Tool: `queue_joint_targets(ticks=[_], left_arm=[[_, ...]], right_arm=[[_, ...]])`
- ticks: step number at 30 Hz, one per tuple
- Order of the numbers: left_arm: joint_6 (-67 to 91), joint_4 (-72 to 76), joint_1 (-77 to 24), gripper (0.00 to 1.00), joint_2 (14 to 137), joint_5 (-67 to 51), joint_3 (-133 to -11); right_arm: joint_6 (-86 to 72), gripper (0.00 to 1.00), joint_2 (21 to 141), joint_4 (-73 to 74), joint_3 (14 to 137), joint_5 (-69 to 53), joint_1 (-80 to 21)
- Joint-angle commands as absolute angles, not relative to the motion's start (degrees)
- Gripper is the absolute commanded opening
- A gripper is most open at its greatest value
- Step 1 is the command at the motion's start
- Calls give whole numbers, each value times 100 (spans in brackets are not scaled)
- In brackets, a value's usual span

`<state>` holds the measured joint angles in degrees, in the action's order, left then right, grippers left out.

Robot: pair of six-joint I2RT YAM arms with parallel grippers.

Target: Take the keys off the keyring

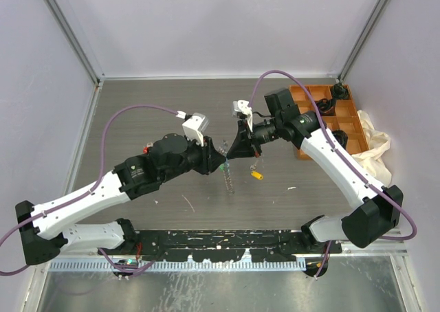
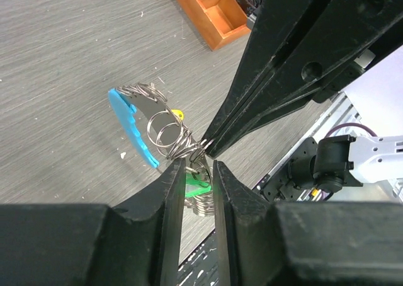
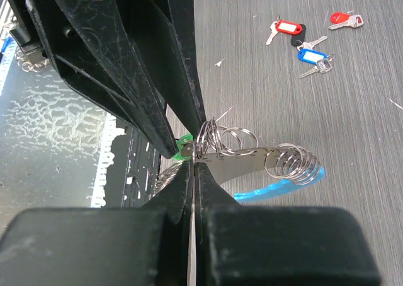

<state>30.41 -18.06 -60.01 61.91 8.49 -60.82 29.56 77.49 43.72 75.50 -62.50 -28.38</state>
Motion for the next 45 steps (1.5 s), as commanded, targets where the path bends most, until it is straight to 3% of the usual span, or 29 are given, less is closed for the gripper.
queue_joint_targets(ticks=[1, 5, 7, 15, 24, 31, 42, 45], left_arm=[[2864, -1824, -6019, 23, 6229, 1059, -6385], [2778, -1862, -6019, 4, 6247, 1106, -6394], [2716, -1880, -6022, 0, 6250, 1103, -6398], [2314, -1833, -6026, 0, 6090, 1216, -6241], [2665, -1781, -5546, 0, 5807, 1198, -6037], [3346, -1300, -4833, 0, 5584, 304, -5764], [3402, -1432, -4759, 0, 5765, 327, -5889], [3246, -1522, -4748, 0, 5908, 270, -5962]], right_arm=[[2840, 1, 7491, 4107, 7594, -6486, -2830], [2784, 1, 7488, 4058, 7566, -6525, -2830], [2742, 1, 7489, 4024, 7559, -6541, -2830], [2406, 1, 7445, 3523, 7315, -6406, -2830], [1268, 1, 7525, 1823, 6986, -6090, -2830], [7, 1, 7591, -183, 6478, -5948, -2830], [-1790, 1, 7728, -3637, 5397, -5568, -2956], [-1812, 1, 7764, -3928, 5273, -5364, -3022]])
